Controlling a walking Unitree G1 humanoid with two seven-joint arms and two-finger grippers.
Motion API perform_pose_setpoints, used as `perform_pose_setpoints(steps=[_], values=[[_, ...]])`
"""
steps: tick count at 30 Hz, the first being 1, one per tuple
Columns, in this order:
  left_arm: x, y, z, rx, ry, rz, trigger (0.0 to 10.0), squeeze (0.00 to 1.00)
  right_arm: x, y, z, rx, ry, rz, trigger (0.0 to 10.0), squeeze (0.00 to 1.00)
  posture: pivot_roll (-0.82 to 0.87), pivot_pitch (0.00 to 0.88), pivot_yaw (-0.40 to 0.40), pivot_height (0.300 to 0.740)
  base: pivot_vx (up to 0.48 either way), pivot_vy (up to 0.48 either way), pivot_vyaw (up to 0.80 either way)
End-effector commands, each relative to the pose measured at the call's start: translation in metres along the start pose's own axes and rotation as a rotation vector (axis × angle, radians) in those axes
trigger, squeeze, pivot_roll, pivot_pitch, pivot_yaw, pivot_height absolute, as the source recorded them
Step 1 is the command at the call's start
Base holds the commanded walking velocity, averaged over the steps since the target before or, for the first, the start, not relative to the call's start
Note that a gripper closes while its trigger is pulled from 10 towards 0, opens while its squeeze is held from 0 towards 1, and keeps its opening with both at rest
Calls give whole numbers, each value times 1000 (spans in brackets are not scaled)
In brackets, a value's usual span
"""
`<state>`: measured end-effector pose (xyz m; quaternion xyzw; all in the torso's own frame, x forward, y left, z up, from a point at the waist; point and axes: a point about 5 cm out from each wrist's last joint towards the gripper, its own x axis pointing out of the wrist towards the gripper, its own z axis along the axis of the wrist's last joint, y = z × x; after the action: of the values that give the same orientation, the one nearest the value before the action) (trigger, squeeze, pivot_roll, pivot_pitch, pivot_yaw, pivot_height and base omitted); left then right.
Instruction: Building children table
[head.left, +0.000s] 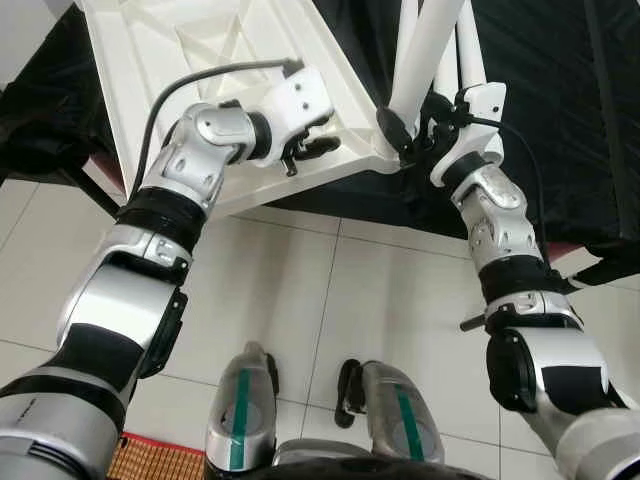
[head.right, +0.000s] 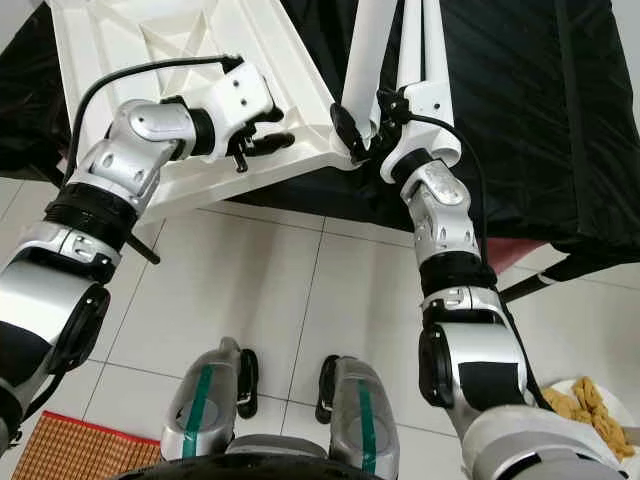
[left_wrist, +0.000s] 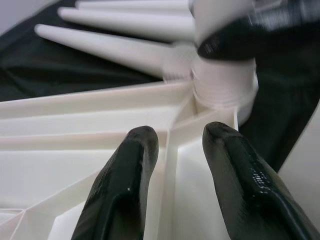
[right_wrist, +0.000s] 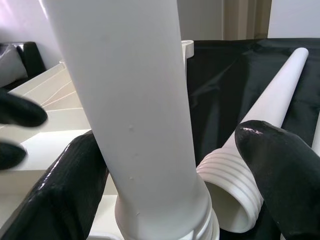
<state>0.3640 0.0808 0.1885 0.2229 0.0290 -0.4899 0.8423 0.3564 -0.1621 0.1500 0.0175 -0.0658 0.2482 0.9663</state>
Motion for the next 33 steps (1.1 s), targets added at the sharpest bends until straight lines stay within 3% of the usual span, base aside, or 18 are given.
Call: perform_pose_setpoints(steps=[1,8,11,19,23,27,30,33], values=[[-7,2,-7,-81,-13,23,10000,0,0,-3,1,3,-4,6,10000,0,16,30,-13,740,0,0,0],[-9,0,-15,-114,-66,94,10000,0,2,-3,0,5,-2,11,10000,0,24,35,-13,740,0,0,0],[-4,-4,-19,-202,-91,220,10000,0,3,-1,-1,11,-8,14,10000,0,26,34,-7,740,0,0,0],[-6,-6,-19,-293,-103,342,10000,0,3,-1,-2,10,-6,19,10000,0,27,30,-17,740,0,0,0],[-8,-14,-14,-232,-121,362,10000,0,4,-3,-3,7,2,21,10000,0,37,29,-27,740,0,0,0],[-6,-16,-16,-245,-107,422,10000,0,5,-4,-2,-1,3,19,10000,0,47,28,-35,740,0,0,0],[1,-28,-14,-317,-132,511,10000,0,7,-6,-1,0,4,19,10000,0,55,28,-43,740,0,0,0],[2,-39,-13,-281,-144,506,10000,0,8,-5,0,-1,4,26,10000,0,55,27,-43,740,0,0,0]])
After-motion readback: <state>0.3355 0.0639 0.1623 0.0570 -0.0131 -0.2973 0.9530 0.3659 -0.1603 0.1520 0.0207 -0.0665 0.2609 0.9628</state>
